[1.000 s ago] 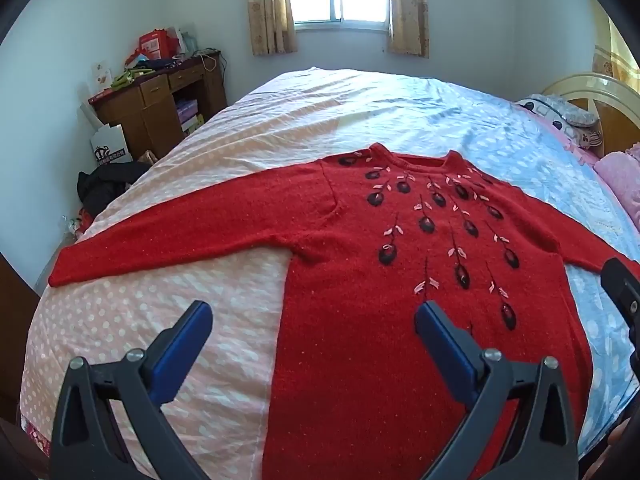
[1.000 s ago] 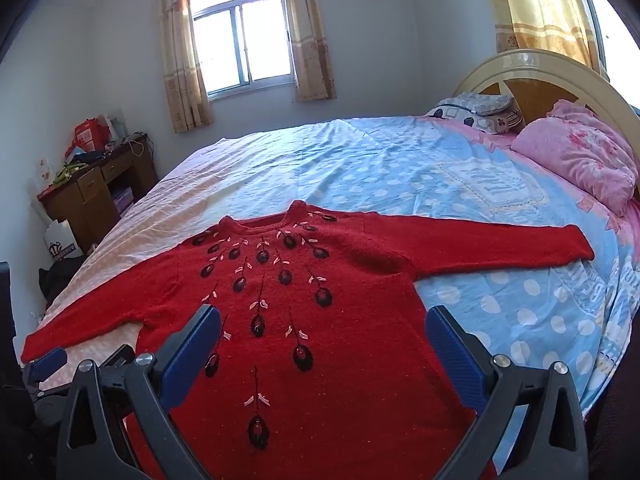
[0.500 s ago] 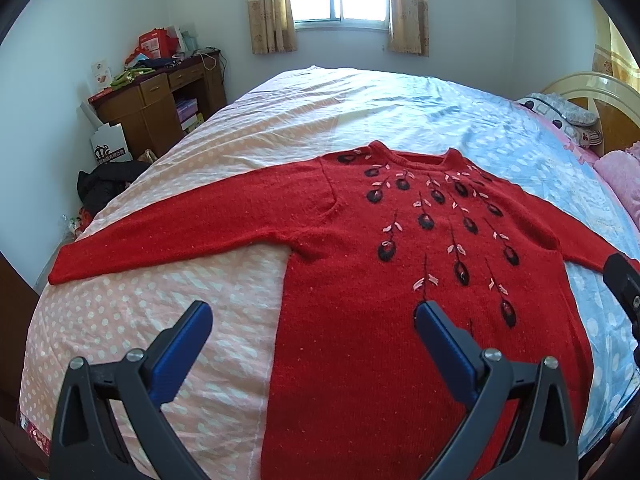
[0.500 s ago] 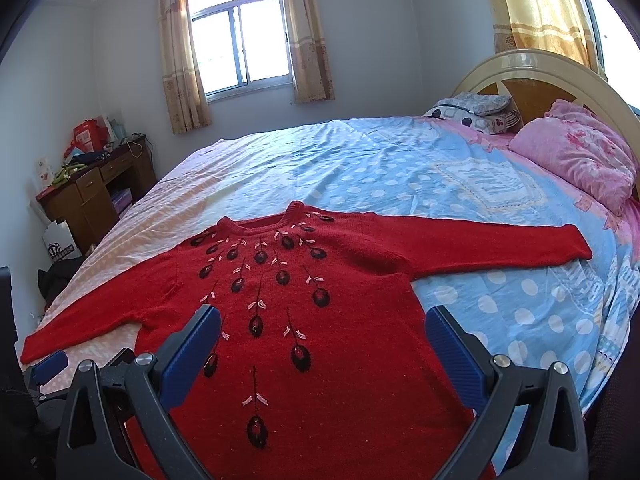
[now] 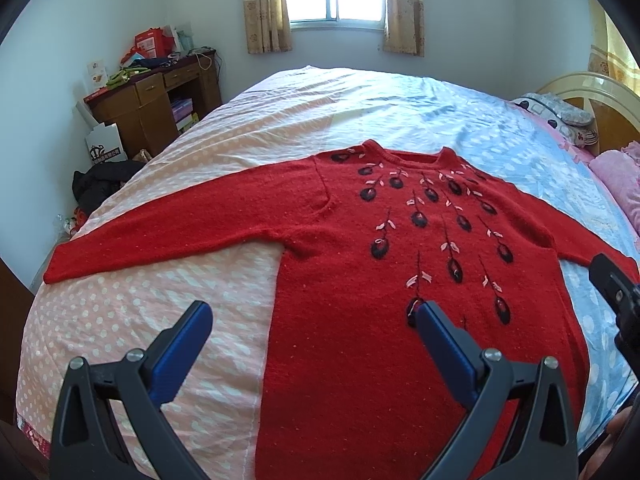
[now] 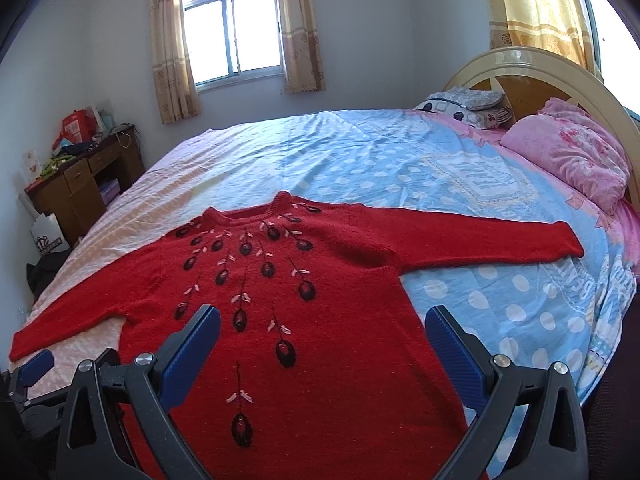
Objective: Fold small clothes
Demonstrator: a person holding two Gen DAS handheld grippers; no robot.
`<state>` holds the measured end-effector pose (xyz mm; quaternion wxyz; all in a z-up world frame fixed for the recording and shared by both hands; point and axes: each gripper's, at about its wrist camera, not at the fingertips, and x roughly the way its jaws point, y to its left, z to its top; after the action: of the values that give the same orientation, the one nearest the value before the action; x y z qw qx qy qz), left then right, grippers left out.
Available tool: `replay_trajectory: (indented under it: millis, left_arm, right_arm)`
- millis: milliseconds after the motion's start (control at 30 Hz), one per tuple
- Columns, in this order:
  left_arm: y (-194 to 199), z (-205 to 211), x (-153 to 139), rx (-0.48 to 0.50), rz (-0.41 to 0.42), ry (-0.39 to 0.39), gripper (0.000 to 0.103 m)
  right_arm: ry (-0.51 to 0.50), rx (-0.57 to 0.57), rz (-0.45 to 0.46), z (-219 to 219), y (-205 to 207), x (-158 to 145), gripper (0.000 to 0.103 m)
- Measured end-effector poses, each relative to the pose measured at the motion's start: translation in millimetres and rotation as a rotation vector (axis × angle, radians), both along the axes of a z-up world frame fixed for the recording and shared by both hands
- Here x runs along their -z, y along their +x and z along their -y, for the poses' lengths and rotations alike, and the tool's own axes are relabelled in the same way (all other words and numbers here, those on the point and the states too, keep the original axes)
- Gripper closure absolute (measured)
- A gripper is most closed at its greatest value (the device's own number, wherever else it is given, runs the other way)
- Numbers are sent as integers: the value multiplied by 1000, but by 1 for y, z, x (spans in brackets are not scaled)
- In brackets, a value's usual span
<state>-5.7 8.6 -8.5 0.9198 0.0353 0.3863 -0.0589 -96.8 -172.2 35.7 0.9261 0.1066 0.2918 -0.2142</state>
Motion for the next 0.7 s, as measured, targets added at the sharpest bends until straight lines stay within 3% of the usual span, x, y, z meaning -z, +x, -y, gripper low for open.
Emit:
replay_trajectory:
  millis: [700]
  left_arm:
    - [-1, 7, 1, 14, -1, 3, 0]
  right_arm:
    - [18, 9, -18, 10, 2, 3, 1]
